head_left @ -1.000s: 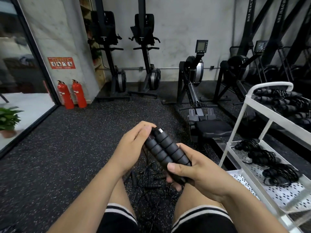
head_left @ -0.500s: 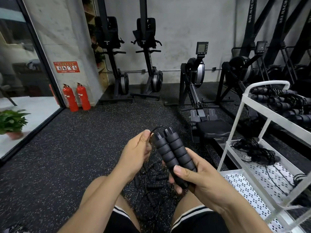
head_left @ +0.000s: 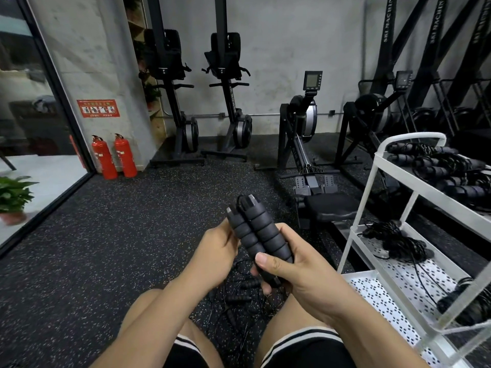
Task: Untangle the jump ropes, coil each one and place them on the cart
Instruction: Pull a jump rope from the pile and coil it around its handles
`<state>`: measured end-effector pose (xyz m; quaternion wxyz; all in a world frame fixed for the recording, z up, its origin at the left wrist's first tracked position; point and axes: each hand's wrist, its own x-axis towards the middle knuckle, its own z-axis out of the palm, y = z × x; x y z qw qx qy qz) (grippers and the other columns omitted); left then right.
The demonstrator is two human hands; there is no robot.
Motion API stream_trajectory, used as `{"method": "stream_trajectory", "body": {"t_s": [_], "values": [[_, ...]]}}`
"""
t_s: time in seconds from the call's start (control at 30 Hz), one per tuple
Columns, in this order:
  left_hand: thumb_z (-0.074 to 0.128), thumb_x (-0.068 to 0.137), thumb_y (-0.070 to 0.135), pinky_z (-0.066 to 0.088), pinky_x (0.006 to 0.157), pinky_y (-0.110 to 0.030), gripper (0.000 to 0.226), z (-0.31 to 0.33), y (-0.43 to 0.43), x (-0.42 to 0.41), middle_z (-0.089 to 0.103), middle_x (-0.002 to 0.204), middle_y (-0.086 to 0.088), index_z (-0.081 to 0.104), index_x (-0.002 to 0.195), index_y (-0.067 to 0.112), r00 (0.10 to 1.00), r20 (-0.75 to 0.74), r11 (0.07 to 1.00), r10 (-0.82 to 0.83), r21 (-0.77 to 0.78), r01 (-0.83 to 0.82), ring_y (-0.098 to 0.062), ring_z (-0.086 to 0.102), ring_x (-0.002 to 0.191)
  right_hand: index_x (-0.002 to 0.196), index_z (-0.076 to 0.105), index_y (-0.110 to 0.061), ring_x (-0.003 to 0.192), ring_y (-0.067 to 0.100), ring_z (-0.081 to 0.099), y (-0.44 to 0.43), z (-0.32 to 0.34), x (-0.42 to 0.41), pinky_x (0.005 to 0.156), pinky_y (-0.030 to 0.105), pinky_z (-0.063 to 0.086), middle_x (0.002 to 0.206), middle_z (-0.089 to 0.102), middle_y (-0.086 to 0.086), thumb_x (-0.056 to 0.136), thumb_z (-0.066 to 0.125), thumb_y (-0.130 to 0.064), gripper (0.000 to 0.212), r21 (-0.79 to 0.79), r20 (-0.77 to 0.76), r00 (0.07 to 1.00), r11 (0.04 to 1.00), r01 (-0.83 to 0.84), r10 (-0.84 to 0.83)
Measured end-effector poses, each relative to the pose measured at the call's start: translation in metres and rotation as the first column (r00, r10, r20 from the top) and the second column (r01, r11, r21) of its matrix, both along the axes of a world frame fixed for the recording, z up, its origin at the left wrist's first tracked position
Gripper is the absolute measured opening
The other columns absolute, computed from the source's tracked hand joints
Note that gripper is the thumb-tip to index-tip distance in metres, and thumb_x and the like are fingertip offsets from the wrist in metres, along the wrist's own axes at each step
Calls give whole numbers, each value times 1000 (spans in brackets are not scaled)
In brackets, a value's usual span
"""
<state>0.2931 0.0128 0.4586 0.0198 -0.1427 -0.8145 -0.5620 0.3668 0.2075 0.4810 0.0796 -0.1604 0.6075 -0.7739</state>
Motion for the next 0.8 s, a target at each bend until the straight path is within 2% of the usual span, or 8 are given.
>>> {"method": "stream_trajectory", "body": {"t_s": [0.1,0.23,0.37,0.43,0.53,0.6,0.67,0.8], "values": [[55,104,14,48,62,-42,29,5,3,0,63,66,6,57,77,25,998,-55,982,23,-188,-33,-13,57,62,128,54,-1,90,31,63,-3,3,-8,64,38,52,100,67,16,102,71,-5,31,13,-8,1000,1000,5,-5],[55,94,5,44,59,-36,31,16,8,6,59,65,3,51,69,21,999,-28,913,-41,-407,26,-21,53,63,126,54,-2,94,36,63,-7,7,-18,65,40,54,103,69,19,102,71,-6,30,10,-23,1000,1000,-7,7],[43,81,15,43,61,-37,20,17,5,6,52,62,5,49,66,27,990,6,906,-141,-401,132,-19,47,63,131,50,2,95,31,69,-5,19,-22,63,36,58,106,68,20,102,69,-2,35,4,-19,996,997,-83,83],[41,79,15,52,64,-41,24,12,0,3,56,66,1,48,64,32,981,10,886,-194,-428,180,-25,54,67,135,47,3,92,30,71,-4,23,-24,61,35,58,105,67,21,103,68,-2,38,32,-9,991,990,-136,137],[42,82,19,57,73,-53,18,7,-4,1,69,78,-5,57,77,27,965,66,875,-252,-411,257,-31,66,77,133,44,3,85,27,68,-4,27,-27,58,35,55,99,67,20,104,68,-2,38,118,-16,984,978,-174,177],[46,89,21,55,67,-45,21,8,-7,2,74,81,1,61,81,33,965,83,885,-250,-385,262,-18,62,70,128,44,1,73,20,68,-2,30,-30,56,34,55,92,67,19,104,68,0,33,234,-49,987,962,-138,153],[51,105,24,45,59,-33,35,12,-10,6,69,69,17,61,80,45,967,76,891,-243,-377,254,-8,51,60,130,47,-7,69,17,68,2,37,-35,55,36,56,90,67,15,103,68,1,35,330,-109,989,942,-61,102],[51,112,41,42,60,-33,27,21,-17,11,56,59,19,66,93,32,966,58,862,-252,-441,251,-4,47,56,144,47,-31,73,31,73,22,46,-59,60,47,63,96,72,9,103,72,-10,52,548,-272,962,822,158,-4]]}}
